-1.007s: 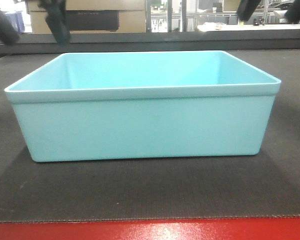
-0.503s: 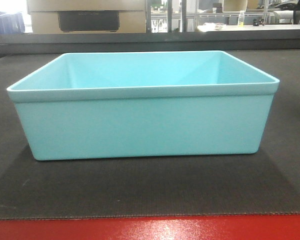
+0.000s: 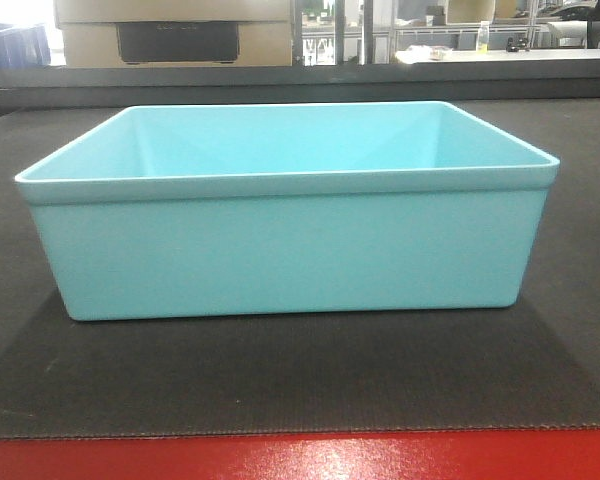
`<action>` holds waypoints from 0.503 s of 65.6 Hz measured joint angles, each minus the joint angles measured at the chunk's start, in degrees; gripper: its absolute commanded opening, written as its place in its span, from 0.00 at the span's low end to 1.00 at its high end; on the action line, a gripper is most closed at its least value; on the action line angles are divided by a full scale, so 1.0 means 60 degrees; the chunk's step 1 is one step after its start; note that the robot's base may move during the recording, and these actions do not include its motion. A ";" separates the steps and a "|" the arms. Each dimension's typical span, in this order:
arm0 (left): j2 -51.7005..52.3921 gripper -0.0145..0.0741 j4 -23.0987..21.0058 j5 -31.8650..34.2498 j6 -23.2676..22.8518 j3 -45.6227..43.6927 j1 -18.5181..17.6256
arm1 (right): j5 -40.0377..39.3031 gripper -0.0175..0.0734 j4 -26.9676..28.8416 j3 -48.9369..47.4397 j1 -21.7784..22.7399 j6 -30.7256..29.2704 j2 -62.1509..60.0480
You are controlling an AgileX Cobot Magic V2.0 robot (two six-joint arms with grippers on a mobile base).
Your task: Fetch blue bin and place on conveyor start
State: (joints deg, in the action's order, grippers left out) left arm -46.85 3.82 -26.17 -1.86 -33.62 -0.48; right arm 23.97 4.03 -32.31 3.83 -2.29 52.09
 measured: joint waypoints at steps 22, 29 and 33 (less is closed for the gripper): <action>0.3172 0.04 -0.0021 0.1293 0.0021 0.1298 0.0003 | -0.0484 0.02 -0.0057 0.1395 0.0000 0.0000 -0.4701; 0.3852 0.04 -0.0042 0.1402 0.0040 0.1315 0.0003 | -0.0623 0.02 -0.0057 0.1395 0.0000 0.0000 -0.6125; 0.4214 0.04 -0.0042 0.1423 0.0040 0.1315 0.0003 | -0.0629 0.02 -0.0057 0.1395 0.0000 0.0000 -0.6809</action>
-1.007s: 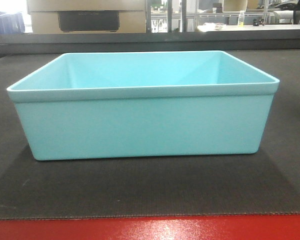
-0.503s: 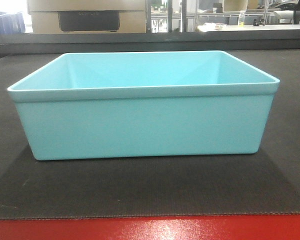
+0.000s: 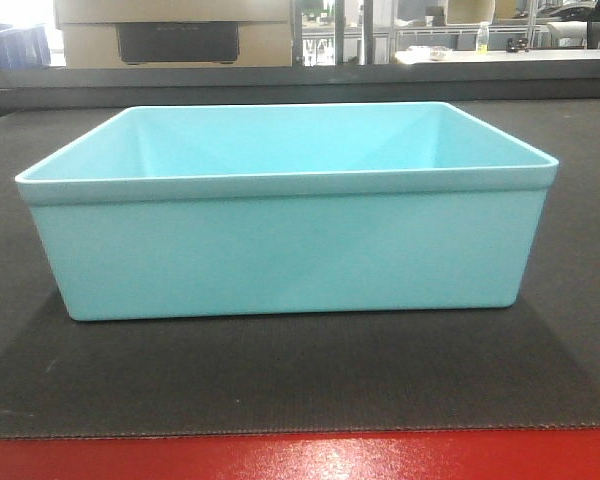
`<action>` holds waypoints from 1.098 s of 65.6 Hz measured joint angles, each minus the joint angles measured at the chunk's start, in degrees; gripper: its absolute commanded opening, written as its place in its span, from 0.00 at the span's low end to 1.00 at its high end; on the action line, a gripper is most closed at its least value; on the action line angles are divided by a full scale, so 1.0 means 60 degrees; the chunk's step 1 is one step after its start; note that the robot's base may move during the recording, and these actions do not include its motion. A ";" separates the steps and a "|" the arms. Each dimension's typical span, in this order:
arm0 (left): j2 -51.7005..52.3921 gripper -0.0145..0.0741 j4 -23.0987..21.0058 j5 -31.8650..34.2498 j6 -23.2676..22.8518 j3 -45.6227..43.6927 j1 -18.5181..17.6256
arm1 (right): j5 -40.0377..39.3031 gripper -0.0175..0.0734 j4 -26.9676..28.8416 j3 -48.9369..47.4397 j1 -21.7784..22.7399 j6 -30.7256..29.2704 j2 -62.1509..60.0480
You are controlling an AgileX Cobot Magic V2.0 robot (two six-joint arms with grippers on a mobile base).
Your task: Fetch blue bin and place on conveyor start
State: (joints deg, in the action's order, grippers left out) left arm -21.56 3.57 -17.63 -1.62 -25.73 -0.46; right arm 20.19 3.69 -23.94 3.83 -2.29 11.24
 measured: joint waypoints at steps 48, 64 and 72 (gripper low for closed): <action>0.0480 0.04 0.0000 0.0019 0.0000 0.0000 0.0000 | 0.0000 0.02 0.0000 0.0000 0.0000 0.0000 -0.1094; 0.0511 0.04 -0.0334 0.0019 0.0000 0.0018 0.0018 | 0.0000 0.02 0.0000 0.0000 0.0000 0.0000 -0.1094; 0.0951 0.04 -0.0841 -0.0004 0.0199 0.0289 0.0249 | 0.0000 0.02 0.0000 0.0000 0.0000 0.0000 -0.1094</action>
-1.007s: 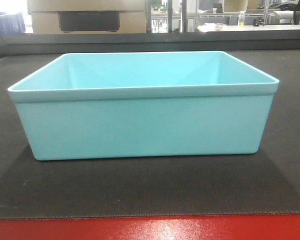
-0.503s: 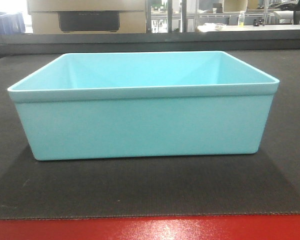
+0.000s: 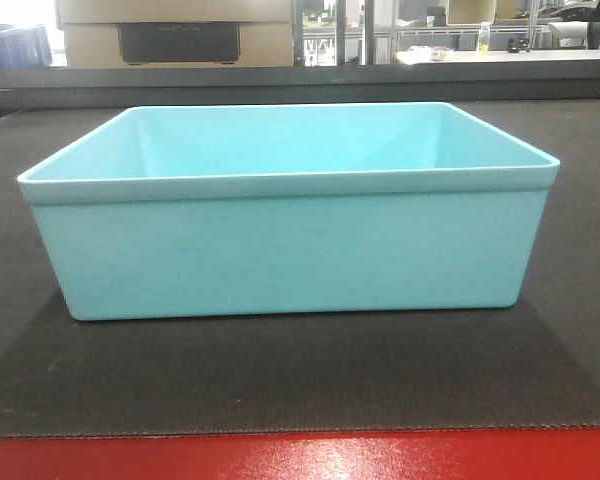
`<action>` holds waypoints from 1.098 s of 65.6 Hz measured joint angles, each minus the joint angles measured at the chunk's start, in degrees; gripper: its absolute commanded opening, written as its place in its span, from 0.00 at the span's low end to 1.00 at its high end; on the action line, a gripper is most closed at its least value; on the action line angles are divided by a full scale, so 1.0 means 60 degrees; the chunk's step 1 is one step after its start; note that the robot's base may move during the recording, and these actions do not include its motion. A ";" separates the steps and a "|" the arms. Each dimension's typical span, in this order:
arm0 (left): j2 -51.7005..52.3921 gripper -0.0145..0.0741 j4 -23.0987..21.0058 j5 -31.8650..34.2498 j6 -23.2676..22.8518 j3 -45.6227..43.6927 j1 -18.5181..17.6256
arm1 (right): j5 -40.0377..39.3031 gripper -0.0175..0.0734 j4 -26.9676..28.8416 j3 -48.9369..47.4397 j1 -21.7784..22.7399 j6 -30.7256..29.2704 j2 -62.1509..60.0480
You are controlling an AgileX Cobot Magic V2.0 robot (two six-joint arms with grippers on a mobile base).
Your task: Fetch blue bin and place on conveyor start
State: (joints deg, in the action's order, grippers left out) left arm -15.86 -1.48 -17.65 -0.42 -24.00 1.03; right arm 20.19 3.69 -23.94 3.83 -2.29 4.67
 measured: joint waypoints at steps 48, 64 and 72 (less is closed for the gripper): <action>0.2576 0.04 -0.0255 0.2498 0.0327 0.4008 0.0205 | 0.0000 0.01 0.0000 0.0000 0.0000 0.0000 -0.0015; 0.2576 0.04 -0.0281 0.2606 0.0327 0.4008 0.0205 | 0.0000 0.01 0.0000 0.0000 0.0000 0.0000 -0.0015; 0.2576 0.04 -0.0281 0.2629 0.0327 0.4008 0.0205 | 0.0000 0.01 0.0000 0.0000 0.0000 0.0000 -0.0015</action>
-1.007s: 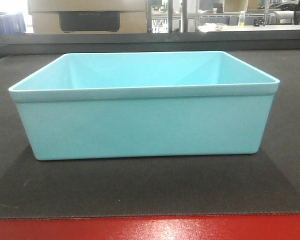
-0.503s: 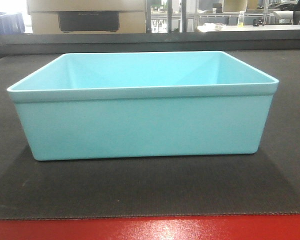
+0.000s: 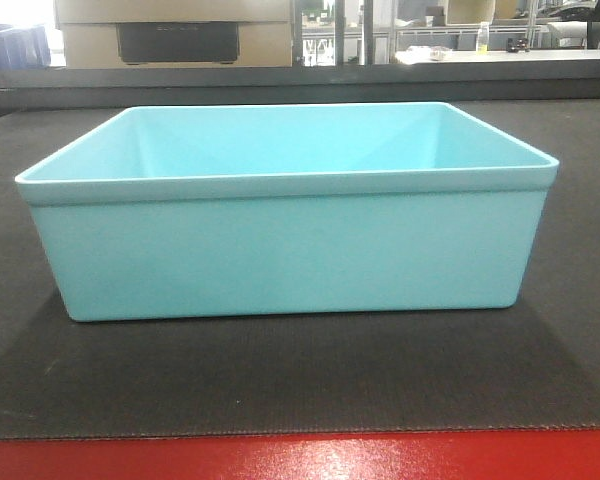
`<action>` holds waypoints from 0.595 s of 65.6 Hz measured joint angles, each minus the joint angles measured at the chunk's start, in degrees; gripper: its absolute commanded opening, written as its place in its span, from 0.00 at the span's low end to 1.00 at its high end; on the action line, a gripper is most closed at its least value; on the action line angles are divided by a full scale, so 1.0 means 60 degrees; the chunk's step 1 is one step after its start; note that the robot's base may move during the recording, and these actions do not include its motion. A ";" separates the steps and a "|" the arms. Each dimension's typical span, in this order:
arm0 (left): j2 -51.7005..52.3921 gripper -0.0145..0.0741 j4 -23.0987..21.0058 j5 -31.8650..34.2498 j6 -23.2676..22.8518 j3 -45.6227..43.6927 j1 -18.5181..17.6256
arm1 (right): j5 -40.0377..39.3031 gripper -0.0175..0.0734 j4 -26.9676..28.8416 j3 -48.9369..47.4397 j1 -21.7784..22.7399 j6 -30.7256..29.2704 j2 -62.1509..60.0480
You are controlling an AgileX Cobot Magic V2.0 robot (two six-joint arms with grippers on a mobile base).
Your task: Fetch blue bin and place on conveyor start
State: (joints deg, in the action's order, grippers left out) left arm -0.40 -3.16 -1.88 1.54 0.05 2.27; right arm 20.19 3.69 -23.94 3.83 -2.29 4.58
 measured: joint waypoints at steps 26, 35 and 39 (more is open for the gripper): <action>0.0000 0.04 0.0000 0.0000 0.0000 0.0000 0.0000 | -0.0336 0.01 -0.0128 0.0337 0.0022 0.0000 0.0000; 0.0000 0.04 0.0000 0.0000 0.0000 0.0000 0.0000 | -0.1171 0.01 -0.0150 0.1433 0.0362 0.0000 -0.0058; 0.0000 0.04 0.0000 0.0000 0.0000 0.0000 0.0000 | -0.1538 0.01 -0.0150 0.2049 0.0521 0.0000 -0.0169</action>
State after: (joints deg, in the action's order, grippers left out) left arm -0.40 -3.16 -1.88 1.54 0.05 2.27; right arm 10.97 2.79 -11.64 6.95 -2.29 3.57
